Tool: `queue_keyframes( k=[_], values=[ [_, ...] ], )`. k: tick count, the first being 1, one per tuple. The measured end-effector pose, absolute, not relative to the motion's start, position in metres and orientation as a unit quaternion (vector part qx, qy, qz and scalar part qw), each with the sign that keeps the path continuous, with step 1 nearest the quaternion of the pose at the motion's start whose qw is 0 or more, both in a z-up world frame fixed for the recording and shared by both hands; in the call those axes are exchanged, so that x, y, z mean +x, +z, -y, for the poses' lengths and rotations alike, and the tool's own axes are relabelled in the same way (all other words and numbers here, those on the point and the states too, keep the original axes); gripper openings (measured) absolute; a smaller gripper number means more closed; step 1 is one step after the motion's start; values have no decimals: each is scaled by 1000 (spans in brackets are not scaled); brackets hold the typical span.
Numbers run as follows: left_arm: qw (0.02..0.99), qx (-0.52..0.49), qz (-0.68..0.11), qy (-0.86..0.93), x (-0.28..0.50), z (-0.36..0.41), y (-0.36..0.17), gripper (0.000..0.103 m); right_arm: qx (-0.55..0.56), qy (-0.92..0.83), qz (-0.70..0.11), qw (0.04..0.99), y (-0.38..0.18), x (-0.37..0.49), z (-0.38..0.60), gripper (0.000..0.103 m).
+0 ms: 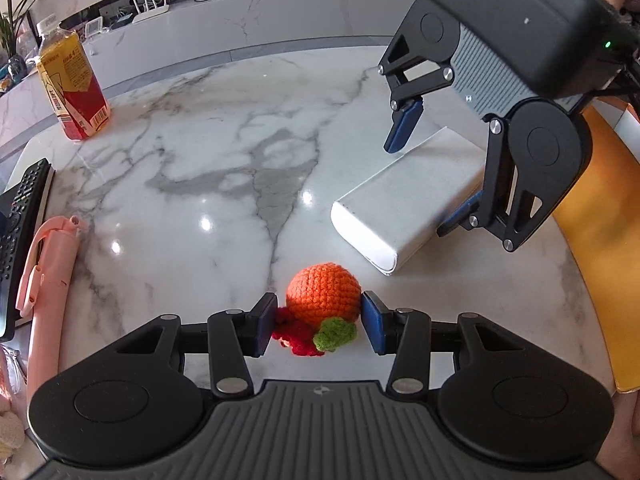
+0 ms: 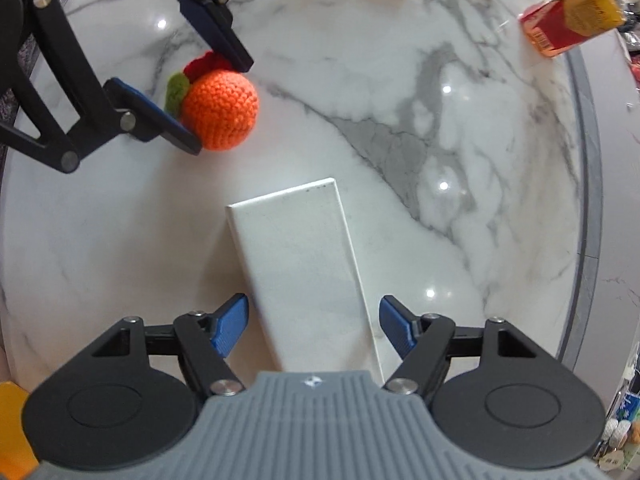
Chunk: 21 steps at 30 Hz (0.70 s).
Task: Organize objects
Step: 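Grasp the white rectangular box with the right tool while the left tool holds the ball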
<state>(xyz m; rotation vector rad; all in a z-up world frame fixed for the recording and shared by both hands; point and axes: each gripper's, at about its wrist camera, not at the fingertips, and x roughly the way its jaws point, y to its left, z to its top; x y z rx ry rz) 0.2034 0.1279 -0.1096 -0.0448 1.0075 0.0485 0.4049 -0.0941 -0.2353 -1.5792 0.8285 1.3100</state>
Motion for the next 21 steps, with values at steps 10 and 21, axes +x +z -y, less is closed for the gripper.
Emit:
queue_keyframes(
  k=[10, 21],
  values=[
    [876, -40, -481, 12, 203, -133, -115, 53, -620, 534, -376, 435, -245, 420, 86, 70],
    [880, -47, -472, 12, 201, -135, -116, 53, -607, 516, -378, 471, -240, 391, 100, 67]
  ],
)
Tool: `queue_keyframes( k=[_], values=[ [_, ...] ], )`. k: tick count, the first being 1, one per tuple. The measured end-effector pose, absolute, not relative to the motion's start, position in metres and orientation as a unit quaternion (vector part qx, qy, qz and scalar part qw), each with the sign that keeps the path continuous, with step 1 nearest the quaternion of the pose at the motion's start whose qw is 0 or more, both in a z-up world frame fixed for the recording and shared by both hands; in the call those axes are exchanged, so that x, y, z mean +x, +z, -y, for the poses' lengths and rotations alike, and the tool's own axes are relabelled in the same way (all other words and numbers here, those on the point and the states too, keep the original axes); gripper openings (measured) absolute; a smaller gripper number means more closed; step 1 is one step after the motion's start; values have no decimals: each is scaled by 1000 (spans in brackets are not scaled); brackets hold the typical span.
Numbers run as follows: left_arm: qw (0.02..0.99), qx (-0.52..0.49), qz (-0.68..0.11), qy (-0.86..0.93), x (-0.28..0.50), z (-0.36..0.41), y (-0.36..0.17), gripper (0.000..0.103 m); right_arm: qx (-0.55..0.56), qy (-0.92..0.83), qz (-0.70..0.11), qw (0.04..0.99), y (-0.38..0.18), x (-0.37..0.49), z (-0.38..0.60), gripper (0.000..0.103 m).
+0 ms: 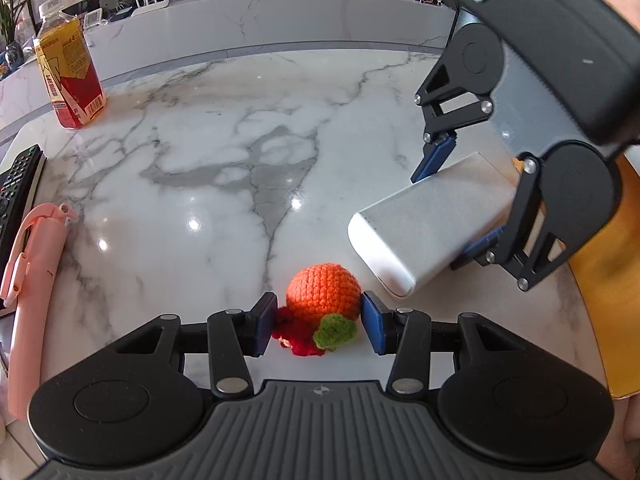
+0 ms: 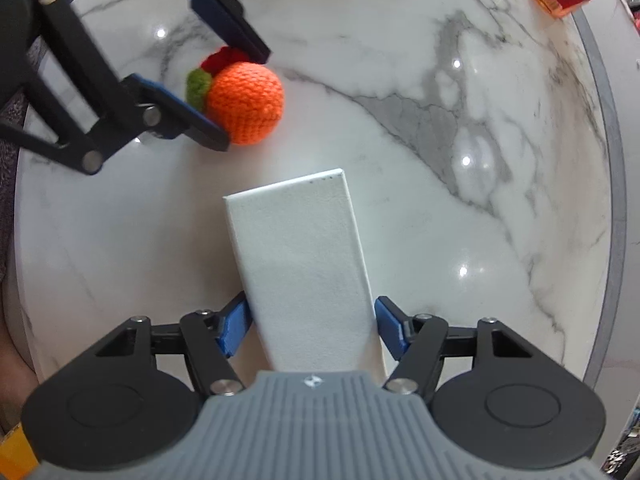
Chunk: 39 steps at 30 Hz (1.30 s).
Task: Organize objects
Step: 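Grasp the white rectangular box with the right tool while the left tool holds the ball, then carry the orange ball and white box over the orange box with both tools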
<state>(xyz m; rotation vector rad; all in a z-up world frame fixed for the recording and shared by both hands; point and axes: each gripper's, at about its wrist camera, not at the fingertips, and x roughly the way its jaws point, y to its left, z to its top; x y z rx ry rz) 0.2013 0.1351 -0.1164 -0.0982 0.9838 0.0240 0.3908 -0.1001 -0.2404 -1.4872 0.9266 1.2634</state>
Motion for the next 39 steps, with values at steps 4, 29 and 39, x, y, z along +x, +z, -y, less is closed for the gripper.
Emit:
queue_keyframes(
  k=[4, 29, 39],
  values=[
    [883, -52, -467, 8, 200, -137, -116, 53, -601, 516, -366, 488, -223, 379, 100, 66],
    [944, -8, -322, -72, 158, -58, 23, 53, -580, 467, -262, 614, -38, 304, 188, 64],
    [939, 28, -314, -137, 186, 19, 49, 53, -586, 398, -280, 648, -21, 304, 295, 64]
  ],
)
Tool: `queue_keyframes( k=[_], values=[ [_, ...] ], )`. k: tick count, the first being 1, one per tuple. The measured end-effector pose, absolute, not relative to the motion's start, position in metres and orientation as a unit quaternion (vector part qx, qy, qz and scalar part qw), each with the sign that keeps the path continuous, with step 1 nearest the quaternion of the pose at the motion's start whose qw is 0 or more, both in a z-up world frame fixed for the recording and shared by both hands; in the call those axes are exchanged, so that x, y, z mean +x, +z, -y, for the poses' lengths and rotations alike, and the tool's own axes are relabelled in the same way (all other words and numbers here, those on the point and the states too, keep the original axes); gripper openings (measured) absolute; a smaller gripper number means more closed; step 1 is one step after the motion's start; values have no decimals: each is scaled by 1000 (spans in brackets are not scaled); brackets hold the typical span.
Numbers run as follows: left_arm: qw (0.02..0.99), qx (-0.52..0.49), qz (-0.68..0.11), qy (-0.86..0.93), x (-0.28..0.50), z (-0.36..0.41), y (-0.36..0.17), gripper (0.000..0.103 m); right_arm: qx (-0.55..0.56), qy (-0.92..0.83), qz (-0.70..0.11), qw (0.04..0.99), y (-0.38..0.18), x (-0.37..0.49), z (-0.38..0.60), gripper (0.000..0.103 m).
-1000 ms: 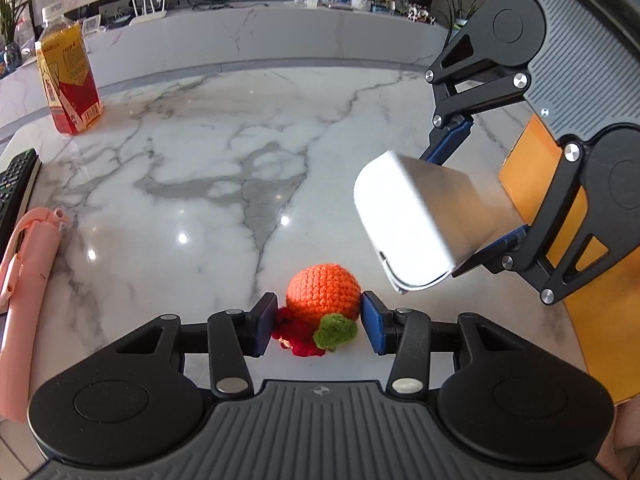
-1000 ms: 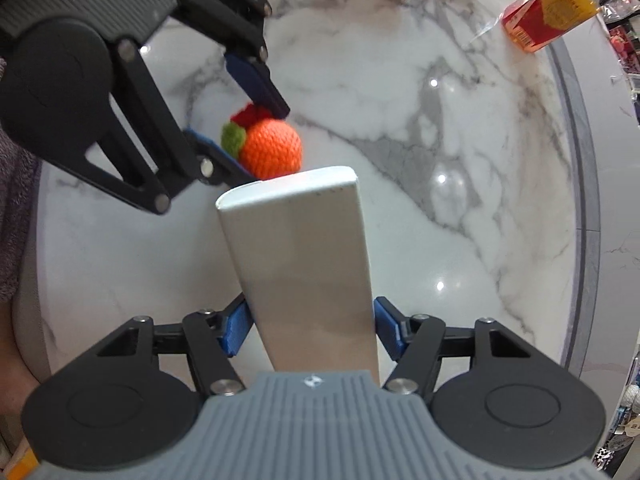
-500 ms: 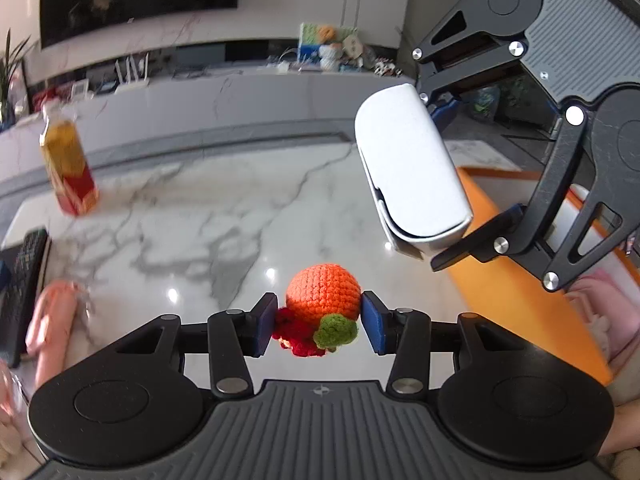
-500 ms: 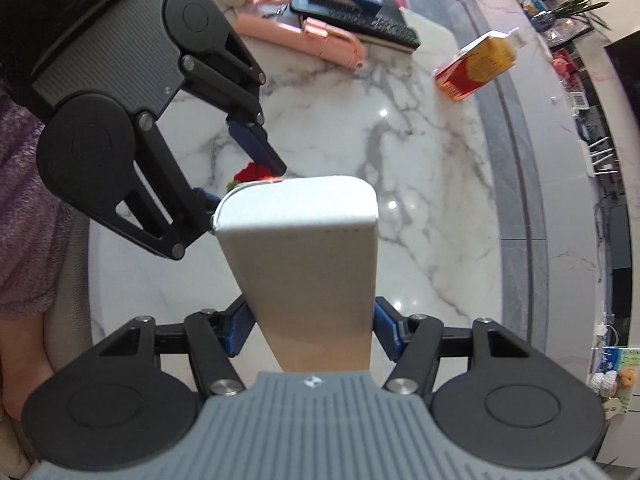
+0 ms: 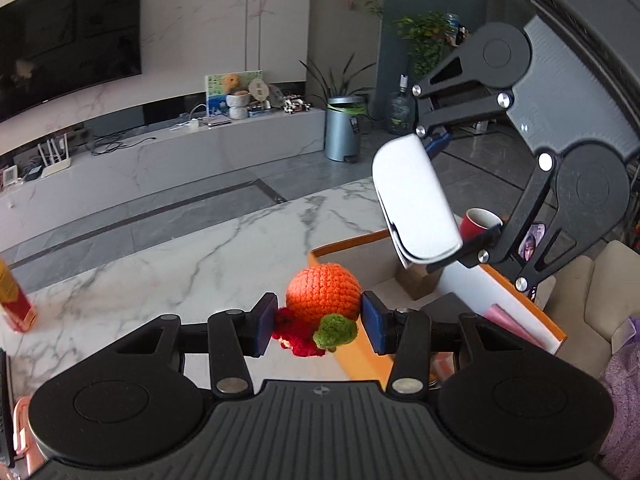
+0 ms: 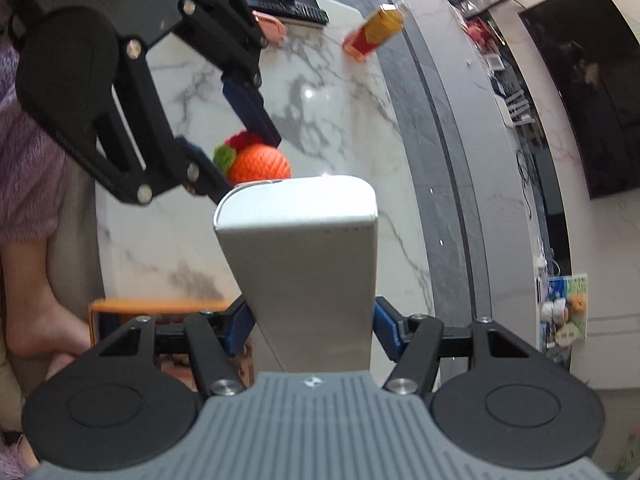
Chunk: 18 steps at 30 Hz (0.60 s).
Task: Organize objects
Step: 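Carry the orange ball and white box over the orange box with both tools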
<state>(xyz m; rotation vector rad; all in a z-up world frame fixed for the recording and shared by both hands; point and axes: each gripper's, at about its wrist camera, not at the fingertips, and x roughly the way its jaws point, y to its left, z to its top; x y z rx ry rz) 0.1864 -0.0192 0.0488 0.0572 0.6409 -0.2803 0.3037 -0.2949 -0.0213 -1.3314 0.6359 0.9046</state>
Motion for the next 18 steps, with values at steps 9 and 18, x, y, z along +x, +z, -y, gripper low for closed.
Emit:
queue_keyframes(
  k=[9, 18],
  values=[
    [931, 54, -331, -146, 226, 48, 31, 53, -582, 403, -297, 641, -72, 328, 339, 64],
    [918, 63, -356, -165, 262, 65, 13, 53, -566, 421, -334, 625, -135, 376, 354, 64]
  ],
)
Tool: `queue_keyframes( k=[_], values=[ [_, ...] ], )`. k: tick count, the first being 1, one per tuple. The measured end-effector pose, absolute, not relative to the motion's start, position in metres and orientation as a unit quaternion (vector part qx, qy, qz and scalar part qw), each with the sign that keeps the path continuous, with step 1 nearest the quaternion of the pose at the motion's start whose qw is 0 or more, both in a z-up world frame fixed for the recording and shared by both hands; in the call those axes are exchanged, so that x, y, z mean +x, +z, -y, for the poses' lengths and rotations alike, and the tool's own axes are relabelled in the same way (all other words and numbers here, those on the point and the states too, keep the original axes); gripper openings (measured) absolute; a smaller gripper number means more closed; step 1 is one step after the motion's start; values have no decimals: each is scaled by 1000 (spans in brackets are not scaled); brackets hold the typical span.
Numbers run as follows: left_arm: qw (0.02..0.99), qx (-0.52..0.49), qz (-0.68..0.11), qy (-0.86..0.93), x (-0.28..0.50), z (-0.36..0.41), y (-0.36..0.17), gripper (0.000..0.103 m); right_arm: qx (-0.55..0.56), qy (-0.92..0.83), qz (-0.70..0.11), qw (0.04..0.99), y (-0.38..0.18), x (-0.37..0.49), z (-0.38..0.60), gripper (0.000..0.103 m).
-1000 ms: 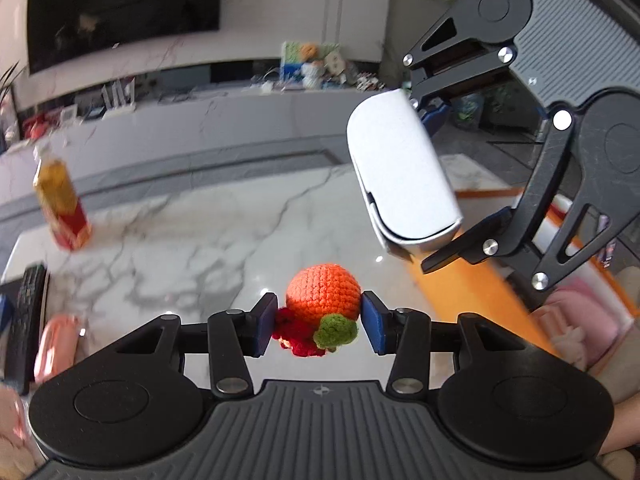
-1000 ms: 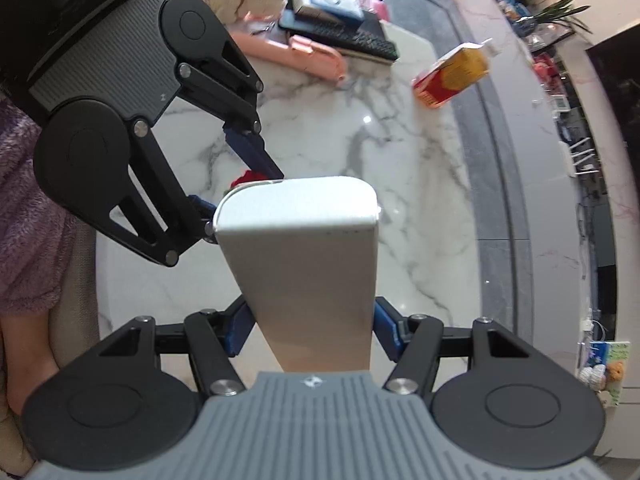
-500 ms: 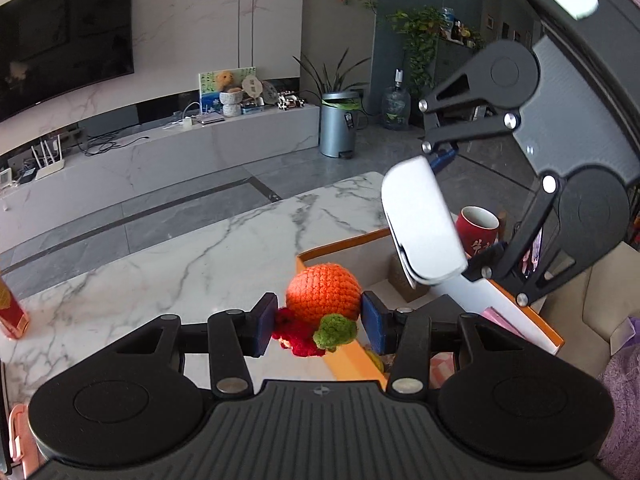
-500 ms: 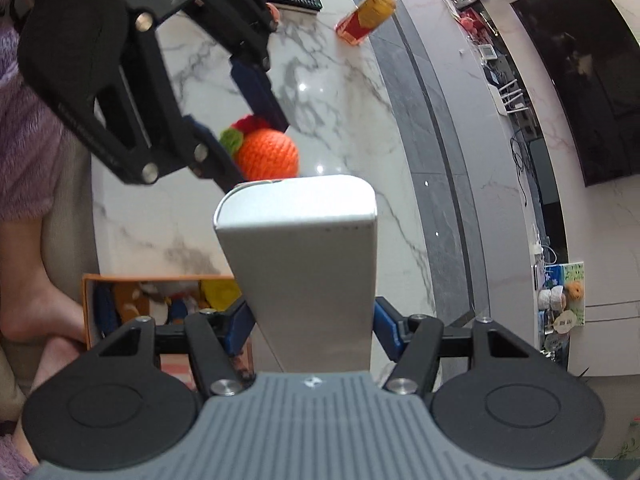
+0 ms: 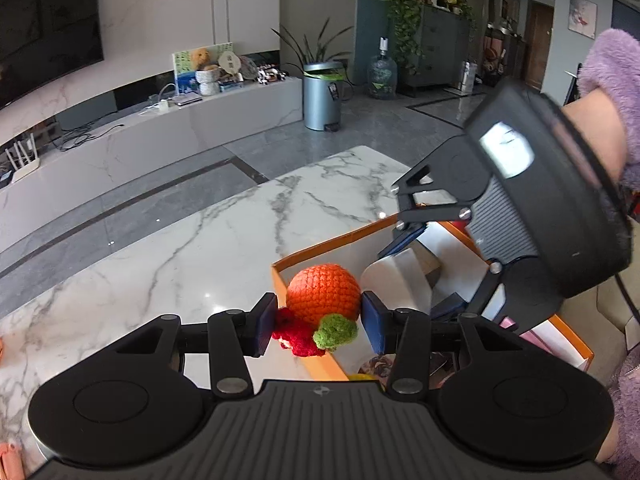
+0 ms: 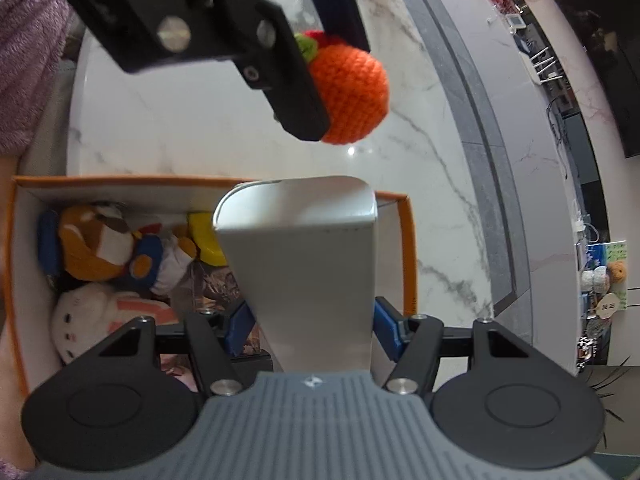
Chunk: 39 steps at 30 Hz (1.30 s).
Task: Organize objects
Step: 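Carry the orange ball and white box over the orange box with both tools, then lower the ball and white box into the box and open both tools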
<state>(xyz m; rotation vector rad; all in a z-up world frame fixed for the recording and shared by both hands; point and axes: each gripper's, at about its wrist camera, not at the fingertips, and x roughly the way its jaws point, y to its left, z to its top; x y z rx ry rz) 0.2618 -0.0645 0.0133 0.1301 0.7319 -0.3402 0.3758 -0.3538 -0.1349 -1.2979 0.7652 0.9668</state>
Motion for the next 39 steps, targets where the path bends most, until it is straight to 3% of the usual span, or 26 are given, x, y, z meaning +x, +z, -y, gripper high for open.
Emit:
queue_keyframes(
  k=[10, 31, 39],
  values=[
    [906, 96, -367, -187, 285, 85, -1, 53, -545, 438, -357, 620, -172, 408, 363, 64],
    [883, 175, -400, -174, 298, 106, -26, 53, -532, 454, -315, 641, -218, 416, 361, 64],
    [873, 202, -401, -190, 298, 116, -28, 53, -529, 439, -304, 660, -208, 407, 368, 64]
  ],
)
